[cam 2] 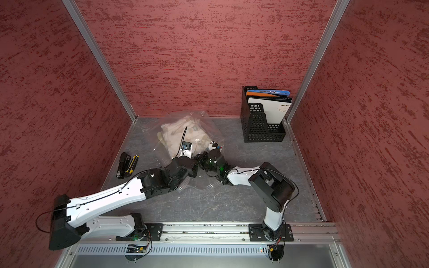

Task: Take the blanket out of the vacuum bag
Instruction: Take out the blanket from the vacuum bag.

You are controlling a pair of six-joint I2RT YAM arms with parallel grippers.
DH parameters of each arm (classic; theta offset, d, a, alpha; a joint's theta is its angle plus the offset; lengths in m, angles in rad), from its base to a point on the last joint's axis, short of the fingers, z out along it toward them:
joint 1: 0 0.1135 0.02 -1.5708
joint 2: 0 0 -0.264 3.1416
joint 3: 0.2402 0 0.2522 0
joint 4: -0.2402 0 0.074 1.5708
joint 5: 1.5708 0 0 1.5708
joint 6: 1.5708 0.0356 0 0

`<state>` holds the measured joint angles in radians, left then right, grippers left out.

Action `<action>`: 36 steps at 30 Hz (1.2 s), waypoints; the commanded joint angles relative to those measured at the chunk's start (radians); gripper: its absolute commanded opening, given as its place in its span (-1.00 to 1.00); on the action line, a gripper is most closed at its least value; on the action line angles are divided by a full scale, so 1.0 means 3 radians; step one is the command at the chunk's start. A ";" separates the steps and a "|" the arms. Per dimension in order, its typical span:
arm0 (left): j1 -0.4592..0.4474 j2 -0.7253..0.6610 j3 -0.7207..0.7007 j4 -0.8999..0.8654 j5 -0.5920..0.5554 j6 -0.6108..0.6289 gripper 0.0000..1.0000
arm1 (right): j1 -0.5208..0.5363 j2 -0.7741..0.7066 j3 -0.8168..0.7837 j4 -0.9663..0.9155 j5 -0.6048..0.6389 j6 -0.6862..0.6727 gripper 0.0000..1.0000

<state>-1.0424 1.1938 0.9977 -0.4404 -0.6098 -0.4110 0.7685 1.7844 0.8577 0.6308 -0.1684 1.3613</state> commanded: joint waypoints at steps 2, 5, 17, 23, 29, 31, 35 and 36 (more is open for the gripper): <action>0.0002 -0.0059 -0.0048 0.0174 0.0107 -0.0009 -1.00 | -0.0036 0.0099 0.0115 -0.0094 0.0112 -0.0064 -0.25; 0.0003 -0.0049 -0.0064 0.0233 0.0178 -0.0008 -1.00 | -0.0036 0.0144 0.0220 -0.0151 0.0173 -0.0170 -0.22; 0.0003 -0.0032 -0.0065 0.0284 0.0256 -0.0004 -1.00 | -0.0148 0.0407 0.0444 -0.0488 0.0110 -0.0082 -0.11; 0.0000 -0.0022 -0.0079 0.0312 0.0262 0.0015 -1.00 | -0.0152 0.0293 0.0367 -0.0533 0.0184 -0.0144 -0.04; 0.0001 -0.0017 -0.0129 0.0362 0.0278 0.0006 -1.00 | -0.0153 0.0261 0.0469 -0.0756 0.0386 -0.0296 0.14; 0.0002 0.0003 -0.0141 0.0383 0.0289 -0.0004 -1.00 | -0.0153 0.0350 0.0509 -0.0601 0.0378 -0.0319 0.11; 0.0002 0.0049 -0.0120 0.0347 0.0307 -0.0013 -1.00 | -0.0153 0.0454 0.0536 -0.0204 0.0339 -0.0328 -0.04; 0.0003 0.0050 -0.0122 0.0338 0.0308 -0.0018 -1.00 | -0.0153 0.0451 0.0548 -0.0169 0.0331 -0.0335 -0.08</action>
<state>-1.0386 1.2041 0.9615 -0.3649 -0.5323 -0.4114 0.7403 1.8973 0.9951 0.5064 -0.1043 1.2755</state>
